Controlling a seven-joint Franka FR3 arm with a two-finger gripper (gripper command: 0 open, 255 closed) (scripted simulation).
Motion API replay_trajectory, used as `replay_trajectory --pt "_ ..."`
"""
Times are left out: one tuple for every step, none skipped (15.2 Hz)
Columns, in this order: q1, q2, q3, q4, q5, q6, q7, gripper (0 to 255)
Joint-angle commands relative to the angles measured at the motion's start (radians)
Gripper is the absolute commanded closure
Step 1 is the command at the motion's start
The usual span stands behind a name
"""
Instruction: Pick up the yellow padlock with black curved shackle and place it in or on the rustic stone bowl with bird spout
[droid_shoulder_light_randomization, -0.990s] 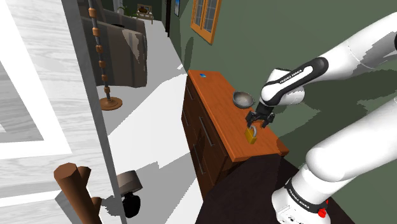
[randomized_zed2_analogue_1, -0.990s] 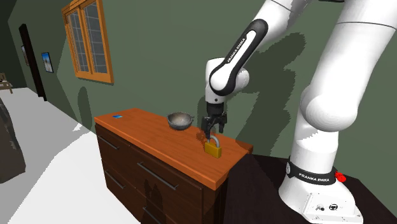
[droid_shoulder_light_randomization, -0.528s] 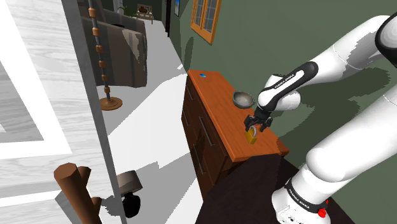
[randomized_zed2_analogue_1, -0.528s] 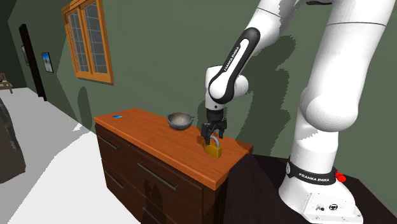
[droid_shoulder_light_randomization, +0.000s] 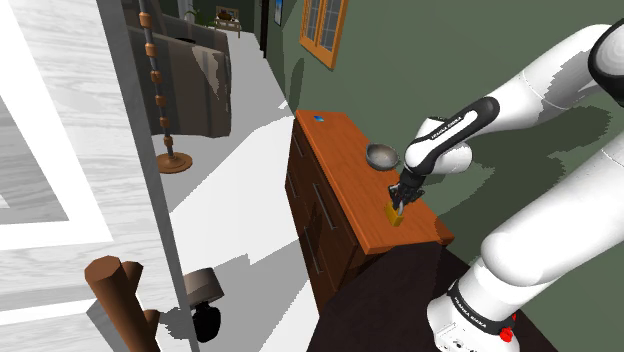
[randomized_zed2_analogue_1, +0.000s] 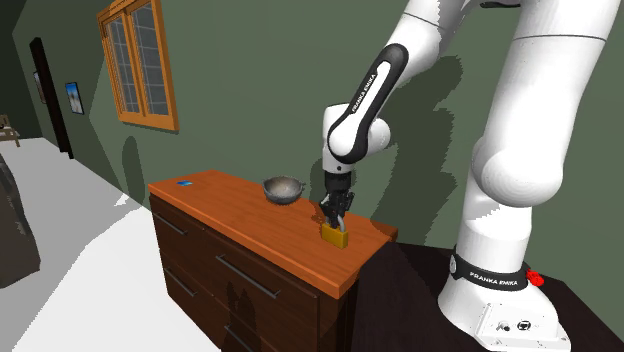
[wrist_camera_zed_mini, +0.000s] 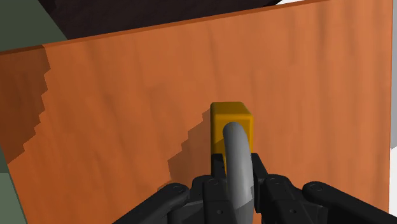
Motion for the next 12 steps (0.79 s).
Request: replay_trajectory --pt "0.0 0.0 0.0 0.0 0.0 0.0 0.0 255" --pt "0.0 0.0 0.0 0.0 0.0 0.0 0.0 255" --pt "0.0 0.0 0.0 0.0 0.0 0.0 0.0 255" --pt "0.0 0.0 0.0 0.0 0.0 0.0 0.0 255" --pt "0.0 -0.001 0.0 0.0 0.0 -0.001 0.0 255" --pt "0.0 -0.001 0.0 0.0 0.0 -0.001 0.0 255" --pt "0.0 0.0 0.0 0.0 0.0 0.0 0.0 255" --pt "-0.002 -0.017 0.001 0.001 -0.007 -0.018 0.005 255" --pt "-0.004 -0.035 0.002 0.003 -0.013 -0.037 0.009 255" --pt "-0.006 -0.052 0.004 0.004 -0.018 -0.055 0.013 255" --pt "-0.008 -0.068 0.005 0.007 -0.023 -0.074 0.016 255" --pt "-0.01 -0.085 0.007 0.009 -0.027 -0.093 0.019 255"
